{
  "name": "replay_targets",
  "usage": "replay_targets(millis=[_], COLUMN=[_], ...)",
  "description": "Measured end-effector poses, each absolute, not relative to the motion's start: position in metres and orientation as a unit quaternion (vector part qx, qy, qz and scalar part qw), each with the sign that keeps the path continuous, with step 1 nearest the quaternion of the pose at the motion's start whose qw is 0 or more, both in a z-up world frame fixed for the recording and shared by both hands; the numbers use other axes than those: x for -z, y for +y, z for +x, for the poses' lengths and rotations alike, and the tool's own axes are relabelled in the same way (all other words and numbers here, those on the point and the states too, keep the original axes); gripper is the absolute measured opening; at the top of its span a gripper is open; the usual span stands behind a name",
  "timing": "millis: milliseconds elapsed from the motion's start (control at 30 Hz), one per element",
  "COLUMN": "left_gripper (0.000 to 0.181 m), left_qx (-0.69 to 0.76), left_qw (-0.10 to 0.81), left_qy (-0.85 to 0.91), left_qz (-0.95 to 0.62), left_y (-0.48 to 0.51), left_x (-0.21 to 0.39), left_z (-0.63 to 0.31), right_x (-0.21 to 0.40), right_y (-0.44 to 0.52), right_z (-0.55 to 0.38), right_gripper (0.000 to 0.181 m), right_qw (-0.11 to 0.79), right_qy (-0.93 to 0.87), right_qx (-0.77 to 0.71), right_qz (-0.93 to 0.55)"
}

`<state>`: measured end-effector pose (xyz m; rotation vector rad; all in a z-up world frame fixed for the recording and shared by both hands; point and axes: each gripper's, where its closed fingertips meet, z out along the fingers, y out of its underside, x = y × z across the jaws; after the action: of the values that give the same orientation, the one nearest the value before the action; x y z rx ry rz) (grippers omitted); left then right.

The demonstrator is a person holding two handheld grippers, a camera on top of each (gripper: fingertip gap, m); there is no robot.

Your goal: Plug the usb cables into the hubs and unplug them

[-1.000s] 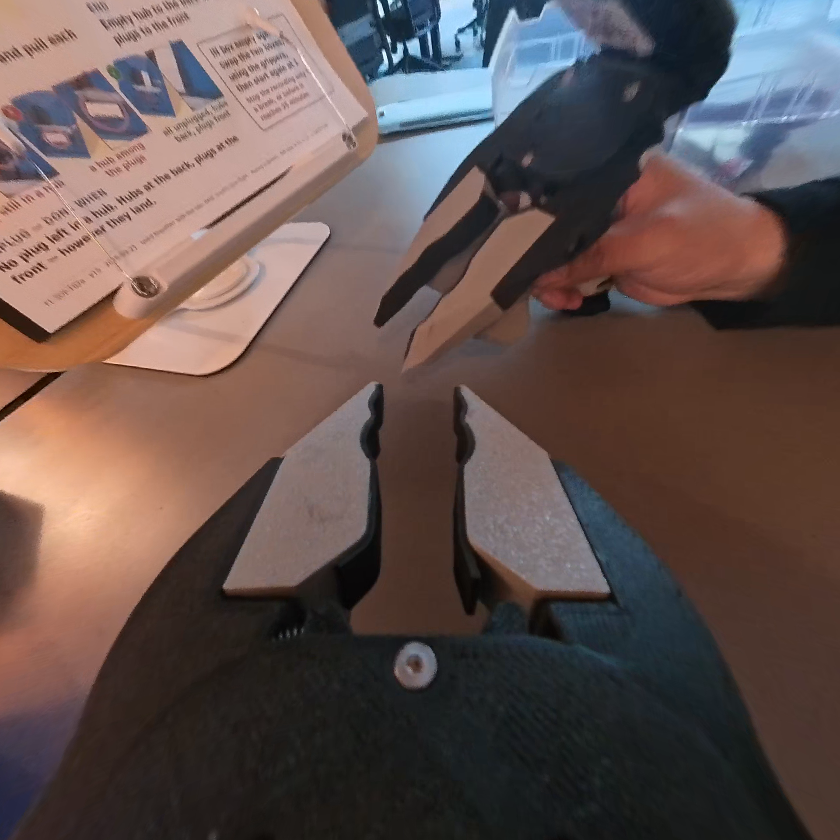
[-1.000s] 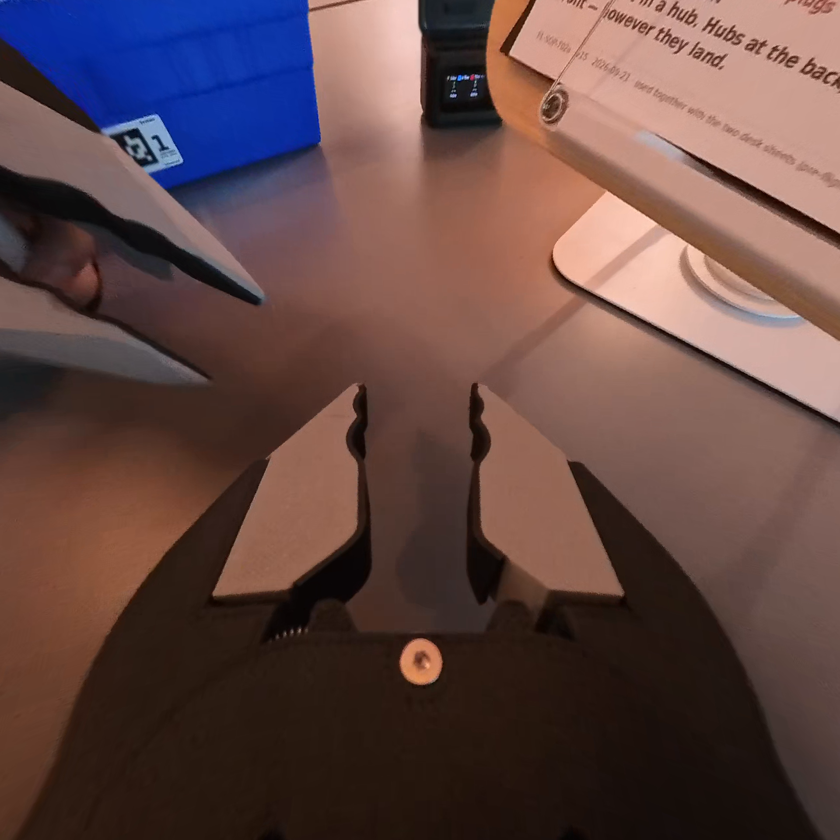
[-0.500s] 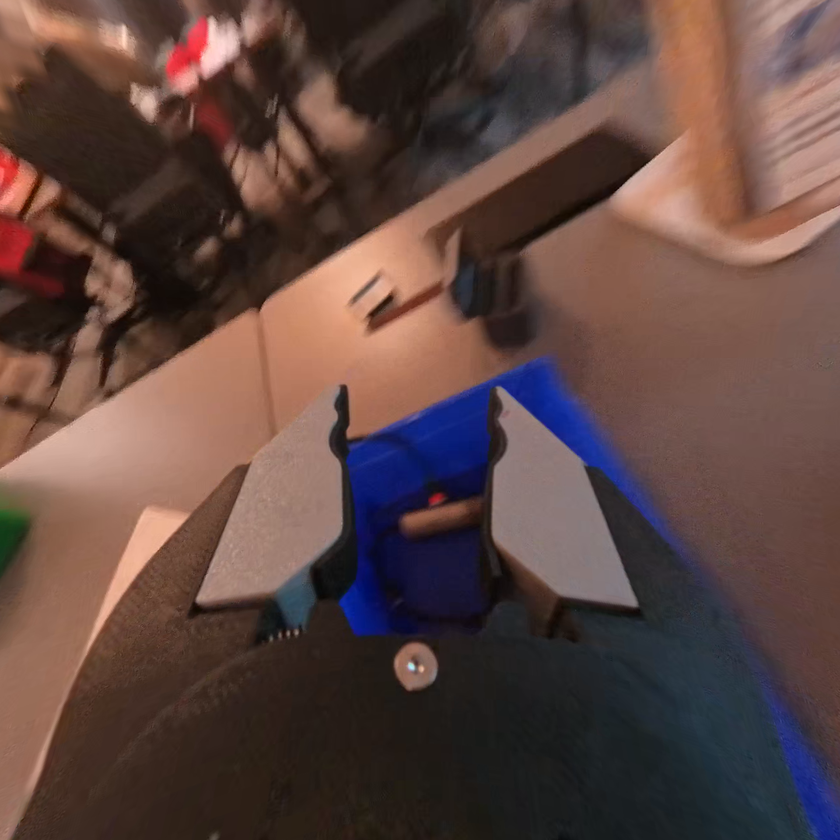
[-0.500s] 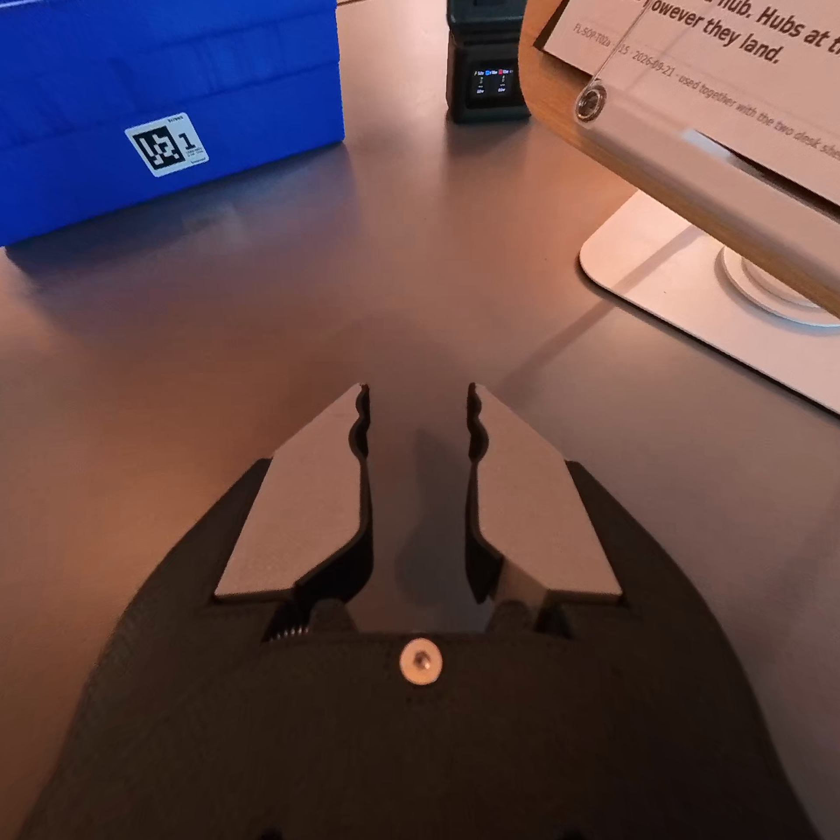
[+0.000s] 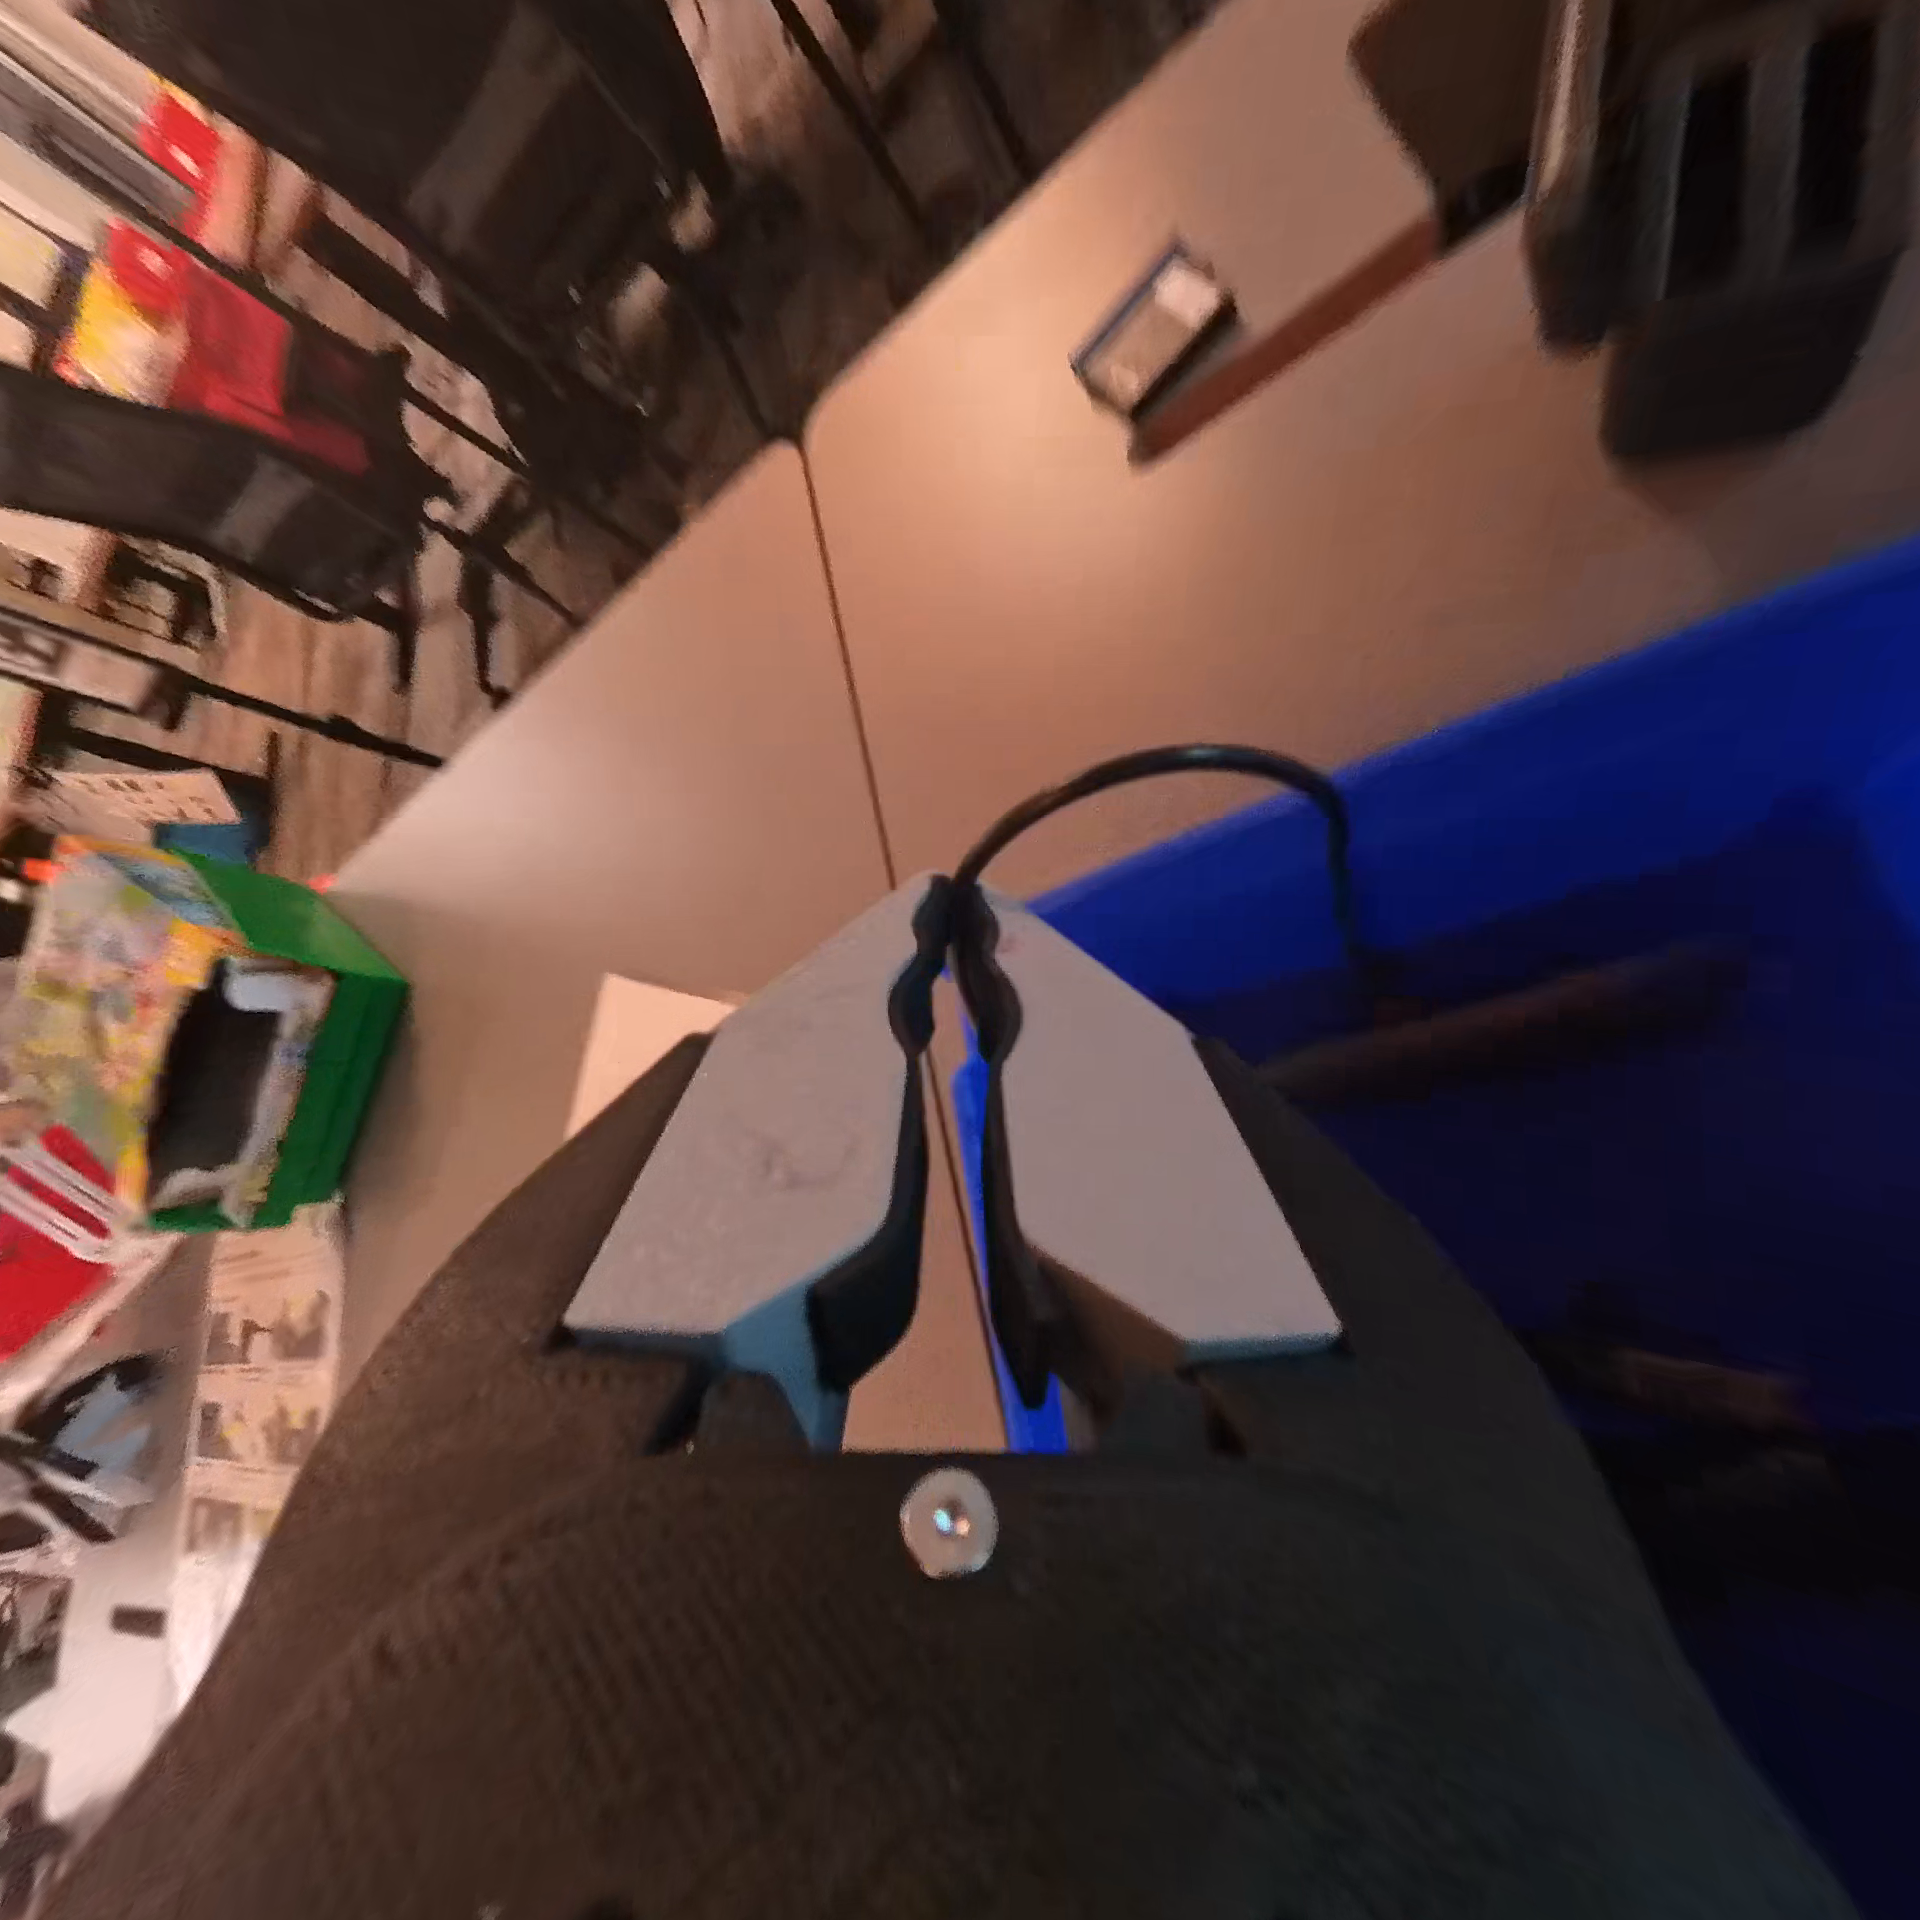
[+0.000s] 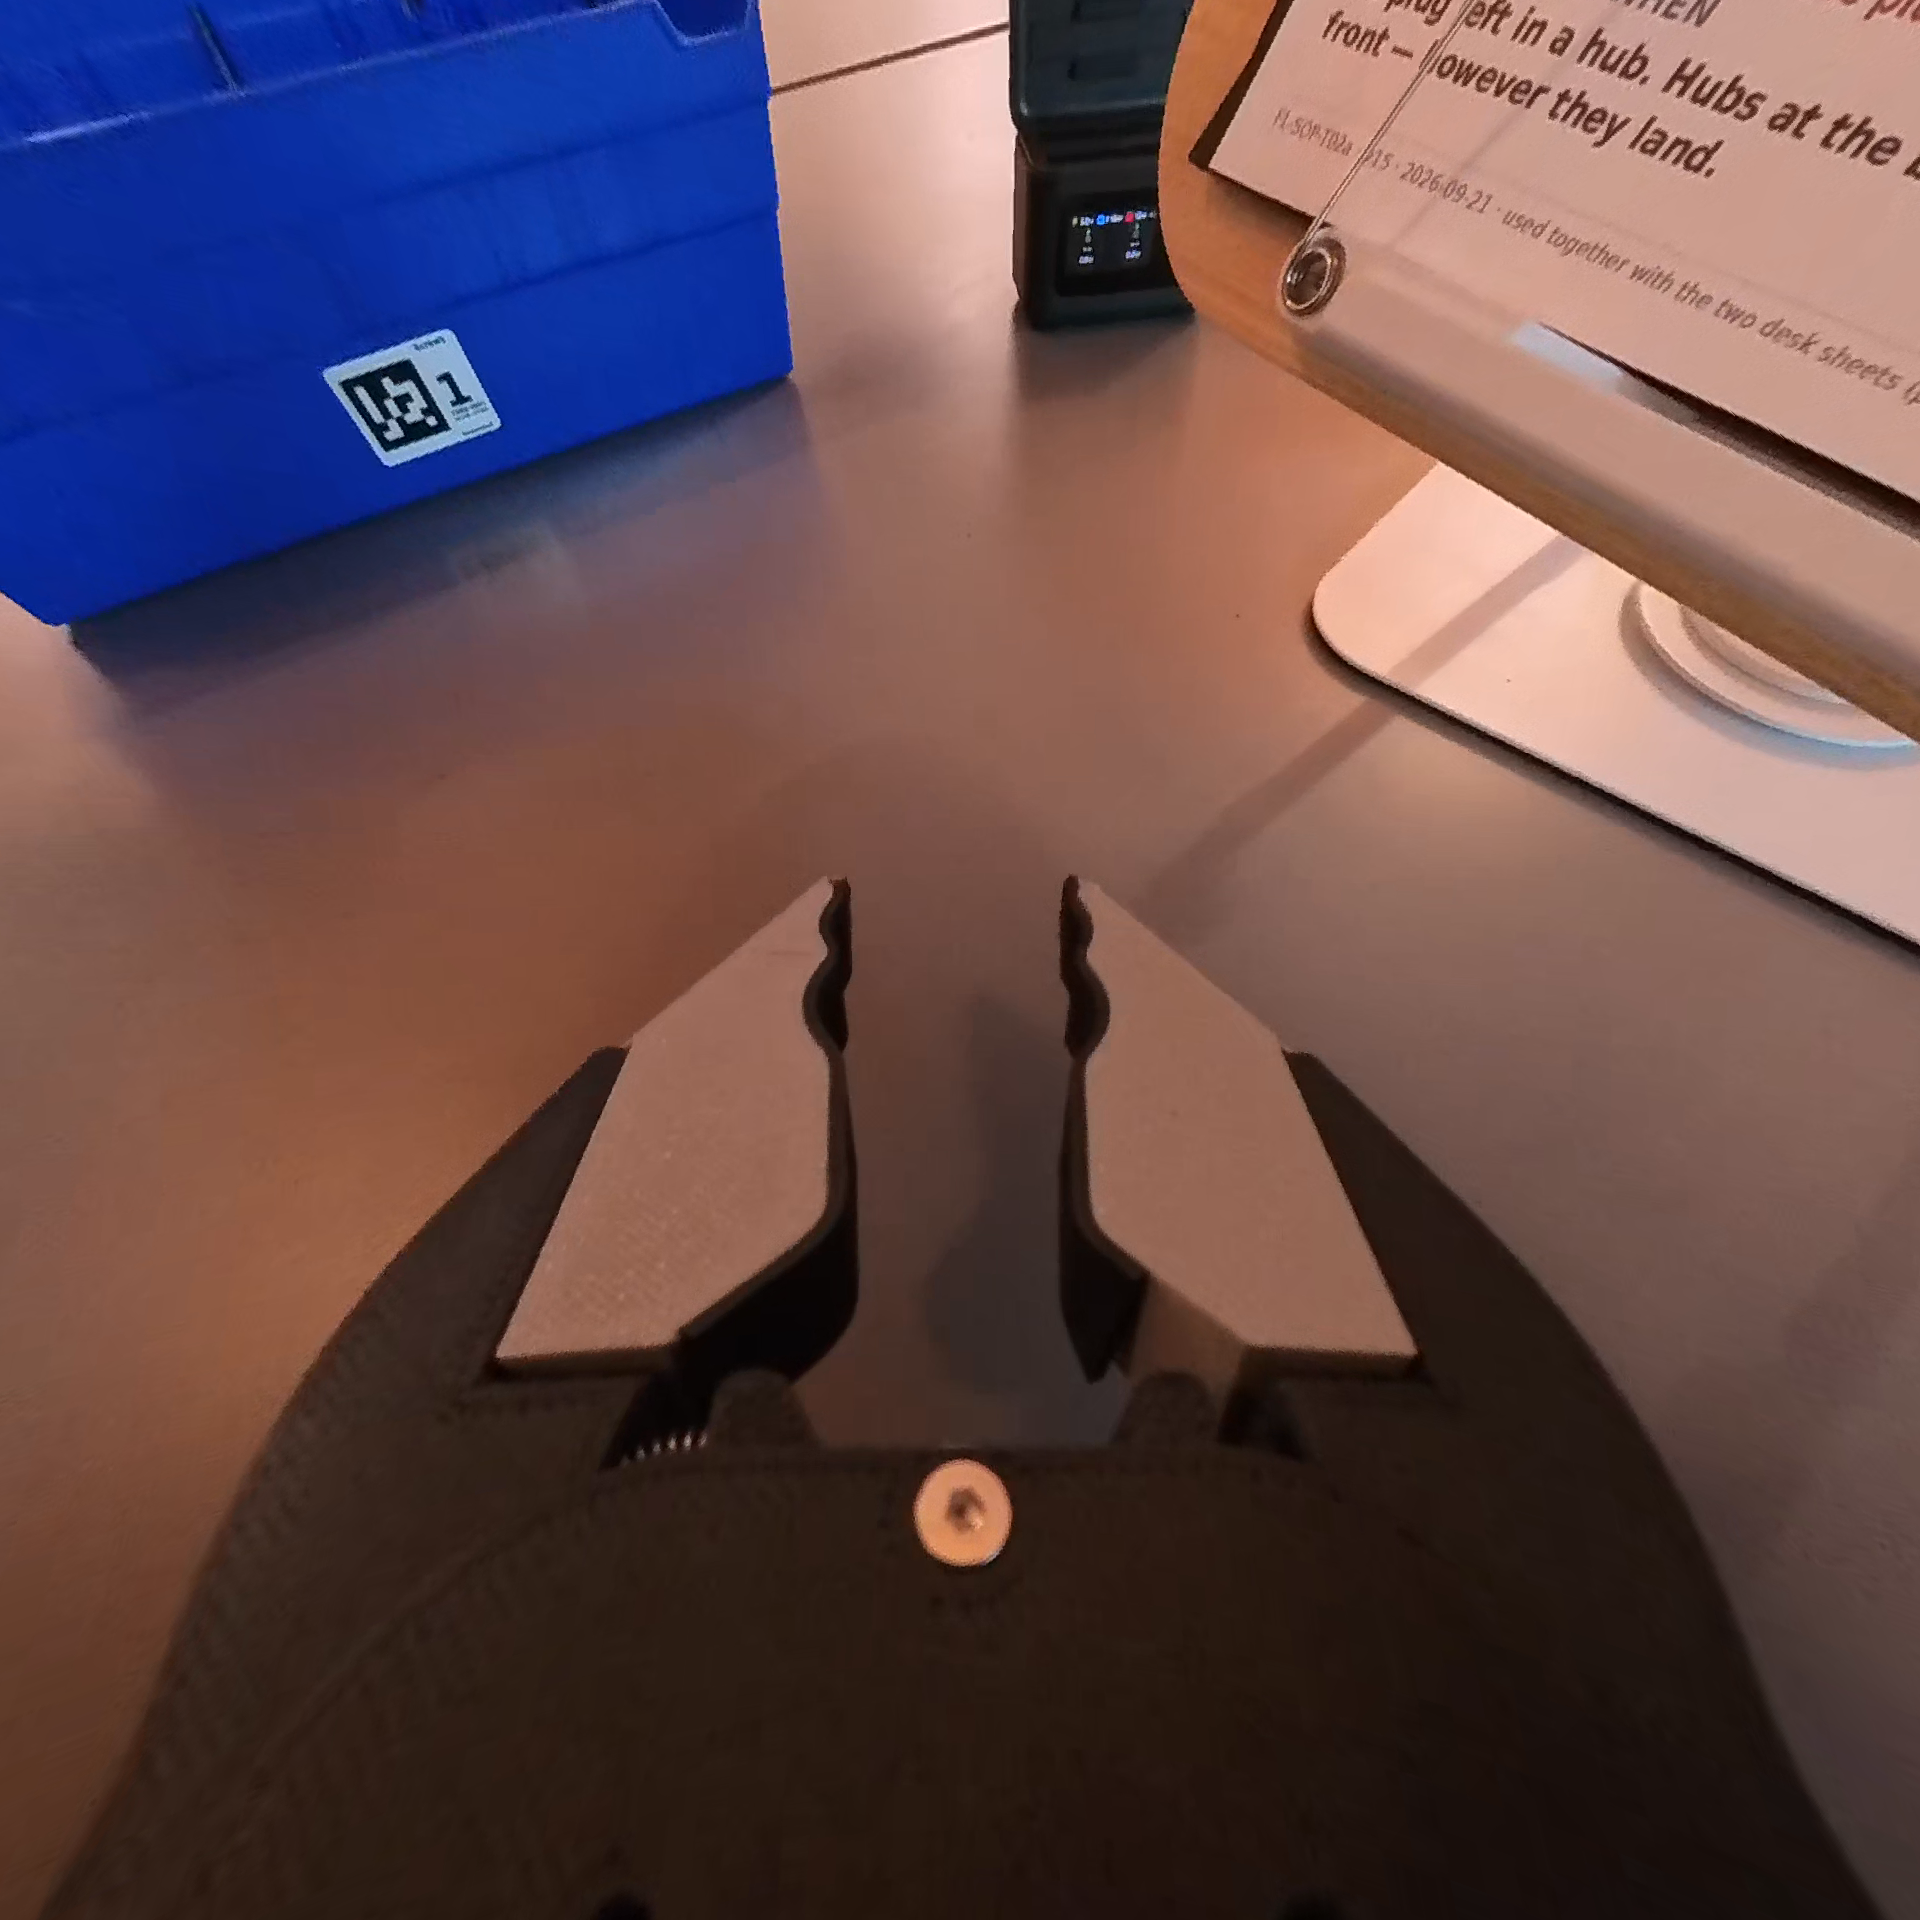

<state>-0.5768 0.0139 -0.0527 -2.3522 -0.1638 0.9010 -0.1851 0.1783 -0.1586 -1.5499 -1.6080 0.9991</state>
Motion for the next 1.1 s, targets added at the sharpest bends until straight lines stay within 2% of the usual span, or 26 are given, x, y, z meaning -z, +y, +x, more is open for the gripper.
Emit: replay_targets(millis=[233,433,600,700,800,900,1100], left_gripper=[0.000,0.000,0.000,0.000,0.001,0.001,0.001], left_qx=[-0.374,-0.362,-0.283,-0.257,-0.239,-0.248,-0.307], left_qw=[0.407,0.479,0.516,0.506,0.493,0.483,0.482], left_qy=[-0.001,0.085,0.165,0.209,0.236,0.256,0.280], left_qz=[-0.834,-0.795,-0.792,-0.796,-0.802,-0.800,-0.772], left_y=[0.042,0.080,0.113,0.129,0.143,0.156,0.176], left_x=[-0.077,-0.137,-0.143,-0.128,-0.110,-0.100,-0.140], left_z=[-0.510,-0.413,-0.325,-0.283,-0.250,-0.229,-0.212], right_x=[0.152,0.128,0.095,0.070,0.041,0.036,0.041], right_y=[0.171,0.150,0.136,0.121,0.109,0.116,0.149], right_z=[-0.186,-0.183,-0.174,-0.159,-0.143,-0.142,-0.149], right_gripper=[0.038,0.053,0.067,0.093,0.095,0.095,0.110], right_qw=[0.349,0.367,0.359,0.324,0.320,0.341,0.384], right_qy=[-0.622,-0.633,-0.613,-0.595,-0.568,-0.558,-0.530], right_qx=[-0.398,-0.435,-0.515,-0.594,-0.657,-0.651,-0.614], right_qz=[-0.577,-0.525,-0.480,-0.433,-0.377,-0.386,-0.442])
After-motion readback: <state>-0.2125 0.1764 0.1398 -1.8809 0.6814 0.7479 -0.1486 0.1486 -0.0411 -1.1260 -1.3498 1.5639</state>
